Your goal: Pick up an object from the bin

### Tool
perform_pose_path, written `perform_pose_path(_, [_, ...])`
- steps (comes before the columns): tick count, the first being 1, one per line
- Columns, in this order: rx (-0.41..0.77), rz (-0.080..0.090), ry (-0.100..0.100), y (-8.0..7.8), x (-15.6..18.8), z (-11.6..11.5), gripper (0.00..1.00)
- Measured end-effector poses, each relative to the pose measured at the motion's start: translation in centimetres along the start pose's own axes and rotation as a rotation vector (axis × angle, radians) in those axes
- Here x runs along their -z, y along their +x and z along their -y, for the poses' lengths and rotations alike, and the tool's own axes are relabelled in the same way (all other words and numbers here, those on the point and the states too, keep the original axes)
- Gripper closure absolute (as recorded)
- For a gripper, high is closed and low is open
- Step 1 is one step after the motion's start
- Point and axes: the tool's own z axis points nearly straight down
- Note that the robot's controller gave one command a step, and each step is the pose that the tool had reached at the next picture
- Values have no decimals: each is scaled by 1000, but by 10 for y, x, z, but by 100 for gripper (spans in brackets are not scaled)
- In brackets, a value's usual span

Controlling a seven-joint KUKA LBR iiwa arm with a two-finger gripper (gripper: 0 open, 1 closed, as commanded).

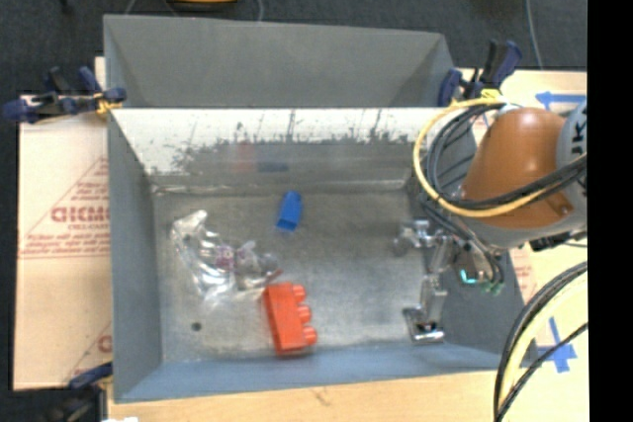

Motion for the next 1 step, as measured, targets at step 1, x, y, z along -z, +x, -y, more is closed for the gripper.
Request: perform_pose_path(1, [222, 7, 2, 25, -45, 60, 0])
